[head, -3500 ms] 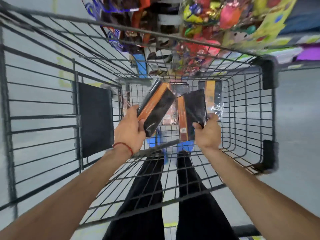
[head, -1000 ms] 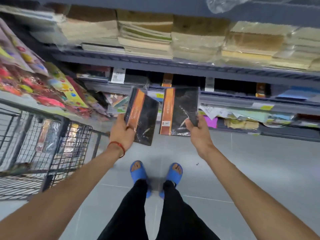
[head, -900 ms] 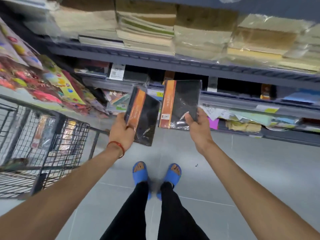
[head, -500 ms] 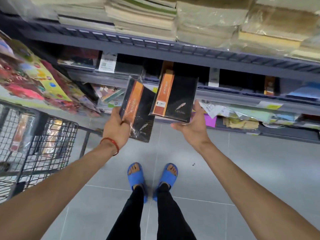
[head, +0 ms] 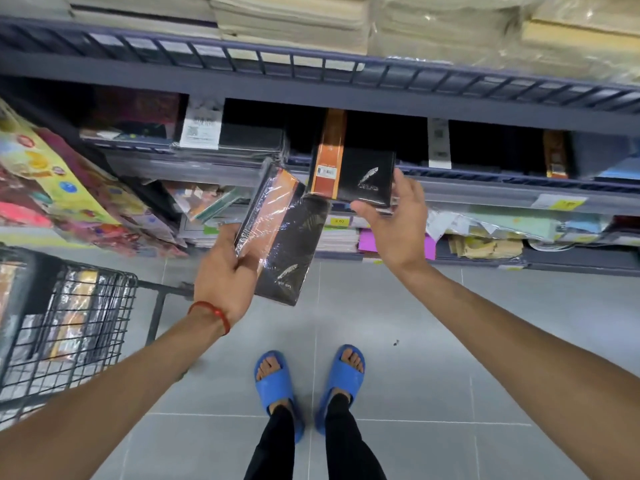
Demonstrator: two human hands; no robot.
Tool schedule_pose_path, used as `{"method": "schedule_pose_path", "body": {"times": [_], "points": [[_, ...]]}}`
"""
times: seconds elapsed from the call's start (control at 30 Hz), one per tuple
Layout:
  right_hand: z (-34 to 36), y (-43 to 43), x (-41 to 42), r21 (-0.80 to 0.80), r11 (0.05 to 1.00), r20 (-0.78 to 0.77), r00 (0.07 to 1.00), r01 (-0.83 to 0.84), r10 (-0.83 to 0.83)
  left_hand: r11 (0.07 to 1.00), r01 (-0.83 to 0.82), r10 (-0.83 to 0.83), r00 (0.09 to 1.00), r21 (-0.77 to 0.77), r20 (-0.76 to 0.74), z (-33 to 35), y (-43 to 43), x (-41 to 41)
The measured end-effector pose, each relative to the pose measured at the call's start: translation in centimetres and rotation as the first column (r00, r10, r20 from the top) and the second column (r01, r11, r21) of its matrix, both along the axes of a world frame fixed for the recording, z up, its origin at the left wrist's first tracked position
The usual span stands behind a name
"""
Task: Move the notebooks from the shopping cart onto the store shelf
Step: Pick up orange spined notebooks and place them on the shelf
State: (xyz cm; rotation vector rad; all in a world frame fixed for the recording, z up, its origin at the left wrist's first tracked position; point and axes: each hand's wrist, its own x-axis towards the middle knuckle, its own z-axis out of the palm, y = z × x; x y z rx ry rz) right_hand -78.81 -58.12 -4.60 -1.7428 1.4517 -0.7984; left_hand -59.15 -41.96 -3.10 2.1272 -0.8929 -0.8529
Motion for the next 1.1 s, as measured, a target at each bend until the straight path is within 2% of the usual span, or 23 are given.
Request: {"method": "schedule_pose_path", "body": {"times": [0.2, 0.3, 0.5, 0.57, 0.67, 0.73, 0.8, 0.87, 0.97, 1.1], "points": [[0.1, -1.6, 1.0, 0.007, 0.999, -0.015, 0.999, 0.049, -0.049, 0.996, -0.028, 0.021, 0.997, -0.087, -0.08, -0.5, 0.1, -0.1], [0.1, -1.8, 1.4, 0.023, 0.998, -0.048, 0.997, 0.063, -0.062, 0.996, -0.022, 0.016, 0.997, -0.088, -0.071, -0.6, 0.4, 0.0], [0.3, 1.9, 0.7, -0.006, 0.994, -0.019, 0.993, 0.113, -0.113, 0.992, -0.058, 0.041, 0.988, -0.114, -0.148, 0.6, 1.4, -0.1], [0.9, 4.7, -0.1, -0.039, 0.999, -0.004, 0.999, 0.034, -0.034, 0.987, -0.091, 0.06, 0.972, -0.13, -0.226, 1.2, 1.8, -0.7], [1.9, 8.5, -1.3, 0.011, 0.992, -0.035, 0.992, -0.122, 0.123, 0.986, -0.07, 0.014, 0.94, -0.154, -0.341, 2.1, 1.9, -1.4], [2.6, 9.9, -1.8, 0.123, 0.978, -0.032, 0.984, -0.171, 0.176, 0.982, -0.032, -0.047, 0.913, -0.185, -0.406, 3.1, 1.7, -2.0], [3.7, 10.5, -1.9, 0.277, 0.933, 0.09, 0.973, -0.232, 0.215, 0.977, -0.014, -0.085, 0.89, -0.215, -0.447, 3.9, 1.3, -2.6], [4.5, 10.8, -1.9, 0.286, 0.912, 0.169, 0.953, -0.292, 0.252, 0.972, -0.007, -0.101, 0.886, -0.233, -0.452, 4.3, 0.8, -3.2], [5.1, 10.3, -2.4, 0.247, 0.91, 0.173, 0.939, -0.334, 0.298, 0.973, 0.014, -0.127, 0.869, -0.231, -0.479, 4.3, 0.1, -4.1], [4.9, 7.5, -3.9, 0.284, 0.842, 0.149, 0.889, -0.459, 0.434, 0.955, 0.191, -0.275, 0.856, -0.225, -0.438, 4.4, -1.5, -4.9]]}}
